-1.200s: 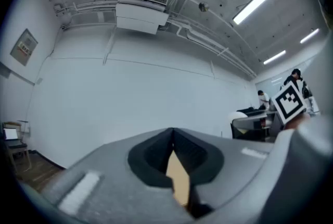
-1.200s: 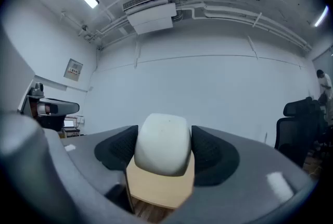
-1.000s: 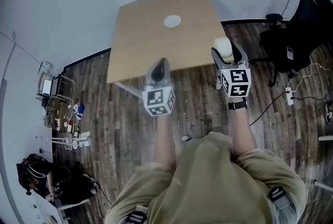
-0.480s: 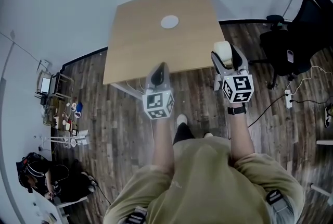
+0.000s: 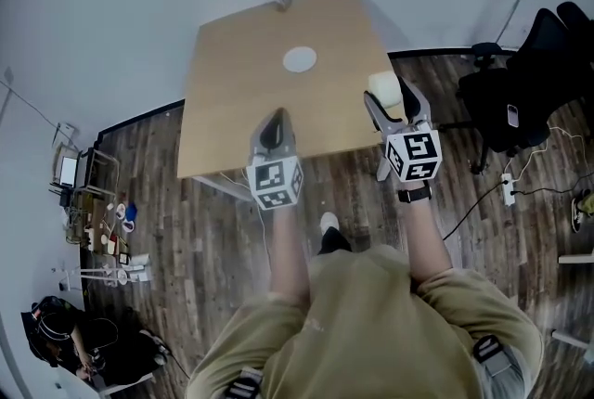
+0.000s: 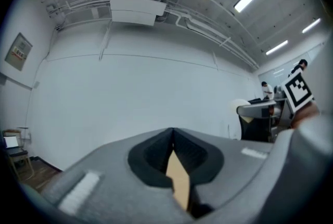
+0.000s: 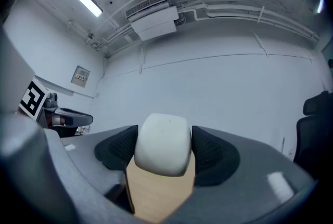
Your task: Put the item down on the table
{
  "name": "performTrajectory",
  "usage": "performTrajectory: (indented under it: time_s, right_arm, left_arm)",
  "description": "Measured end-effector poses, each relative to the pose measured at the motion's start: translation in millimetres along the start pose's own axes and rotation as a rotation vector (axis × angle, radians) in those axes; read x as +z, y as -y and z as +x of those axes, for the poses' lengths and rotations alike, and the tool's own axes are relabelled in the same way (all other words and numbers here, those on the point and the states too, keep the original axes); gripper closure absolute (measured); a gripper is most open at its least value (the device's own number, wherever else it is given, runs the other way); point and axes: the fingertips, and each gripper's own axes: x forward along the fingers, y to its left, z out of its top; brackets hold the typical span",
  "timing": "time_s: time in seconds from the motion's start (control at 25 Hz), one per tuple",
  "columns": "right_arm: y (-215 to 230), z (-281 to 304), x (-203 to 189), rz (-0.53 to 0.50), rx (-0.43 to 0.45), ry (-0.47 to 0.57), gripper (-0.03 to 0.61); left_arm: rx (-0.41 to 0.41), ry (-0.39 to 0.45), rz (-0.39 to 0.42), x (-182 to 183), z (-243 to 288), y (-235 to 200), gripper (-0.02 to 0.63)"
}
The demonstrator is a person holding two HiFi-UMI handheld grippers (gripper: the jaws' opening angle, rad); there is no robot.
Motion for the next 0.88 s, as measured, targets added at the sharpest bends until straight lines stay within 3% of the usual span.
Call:
performTrajectory:
  time_s: [0.16, 0.32, 0.88]
  right_arm:
    - [-7, 38, -2, -0.026, 0.009, -0.018, 0.253]
    - [-14, 75, -14, -0.023, 0.007, -0.041, 0.254]
    - [-48, 197, -22, -0.01, -0.027, -0.038, 0.255]
  left_arm:
    - [0.02, 0.01, -0.039, -4, 28, -32, 0.612]
    - [-0.018, -0.003, -0.073, -16, 58, -42, 0.612]
    - [-0.066, 0.023, -0.073, -18, 128, -135, 0.612]
